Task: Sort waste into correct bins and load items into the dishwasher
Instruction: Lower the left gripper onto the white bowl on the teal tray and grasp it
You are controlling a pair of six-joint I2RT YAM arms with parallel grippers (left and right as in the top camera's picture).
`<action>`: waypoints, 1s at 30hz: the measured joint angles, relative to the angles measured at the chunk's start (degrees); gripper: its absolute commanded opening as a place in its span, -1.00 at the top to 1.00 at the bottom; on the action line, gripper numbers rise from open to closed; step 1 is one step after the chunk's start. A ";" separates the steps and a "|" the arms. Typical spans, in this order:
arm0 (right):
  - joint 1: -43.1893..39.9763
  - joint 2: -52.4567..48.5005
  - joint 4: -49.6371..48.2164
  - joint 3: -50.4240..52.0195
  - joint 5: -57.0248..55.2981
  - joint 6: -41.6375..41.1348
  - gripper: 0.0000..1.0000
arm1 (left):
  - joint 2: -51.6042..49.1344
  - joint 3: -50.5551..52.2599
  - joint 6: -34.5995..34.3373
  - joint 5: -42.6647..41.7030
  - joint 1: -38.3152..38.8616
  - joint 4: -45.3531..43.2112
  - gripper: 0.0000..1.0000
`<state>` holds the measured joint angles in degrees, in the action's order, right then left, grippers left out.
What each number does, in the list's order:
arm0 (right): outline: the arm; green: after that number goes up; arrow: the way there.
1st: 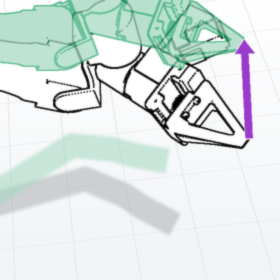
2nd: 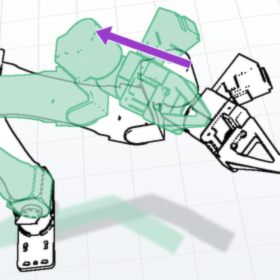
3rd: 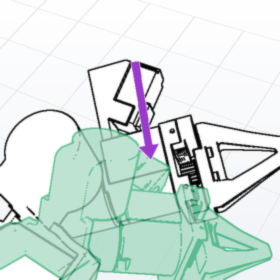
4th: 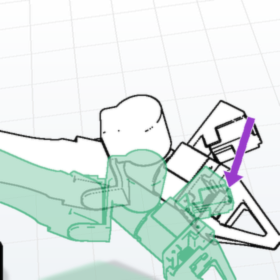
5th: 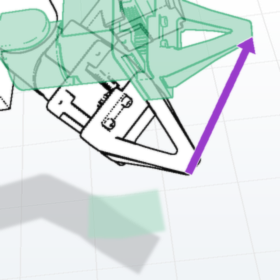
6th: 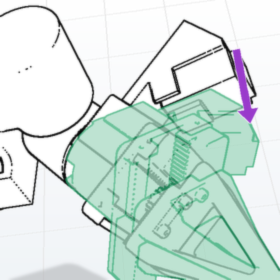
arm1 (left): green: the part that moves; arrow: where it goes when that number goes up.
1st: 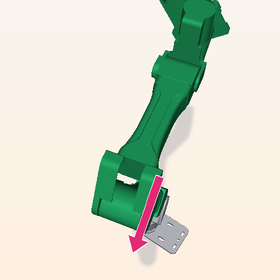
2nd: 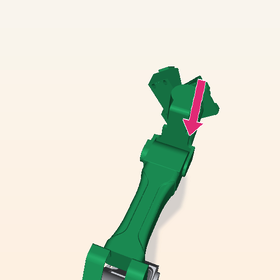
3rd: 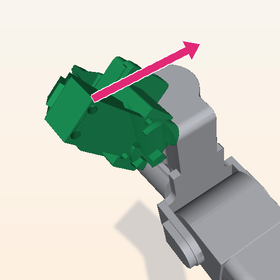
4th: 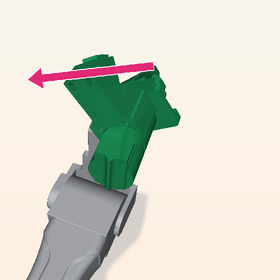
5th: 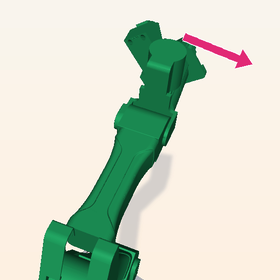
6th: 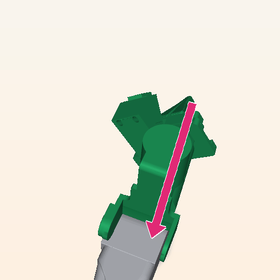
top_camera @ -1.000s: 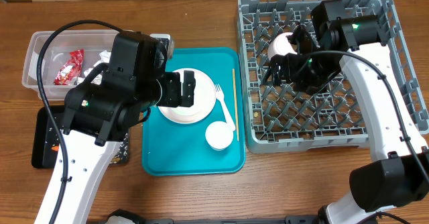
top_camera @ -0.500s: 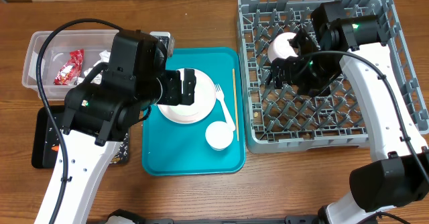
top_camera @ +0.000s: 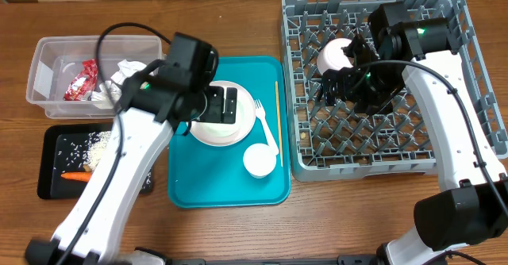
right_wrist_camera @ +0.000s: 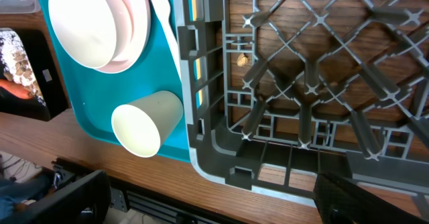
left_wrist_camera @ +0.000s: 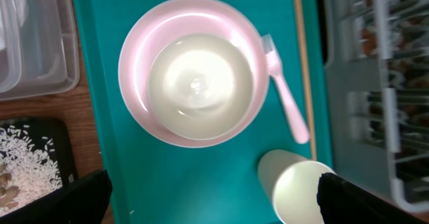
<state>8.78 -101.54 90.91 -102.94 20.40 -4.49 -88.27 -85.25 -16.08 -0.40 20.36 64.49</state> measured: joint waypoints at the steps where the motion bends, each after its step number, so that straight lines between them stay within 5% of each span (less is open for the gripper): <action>1: 0.00 0.00 0.02 0.00 -0.11 0.00 -1.00 | -1.46 0.04 -0.02 0.55 -0.02 -0.20 -1.00; 15: -0.02 0.00 0.02 0.00 -1.03 0.00 -1.00 | -20.96 0.35 -4.83 2.84 -0.24 -3.96 -1.00; 30: 0.00 0.00 -0.11 0.00 -1.33 0.02 -1.00 | -23.15 0.48 -5.46 -0.44 -6.78 -4.68 -1.00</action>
<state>8.78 -101.54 90.80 -102.94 19.07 -4.47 -111.42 -84.77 -21.54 -0.84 13.58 59.81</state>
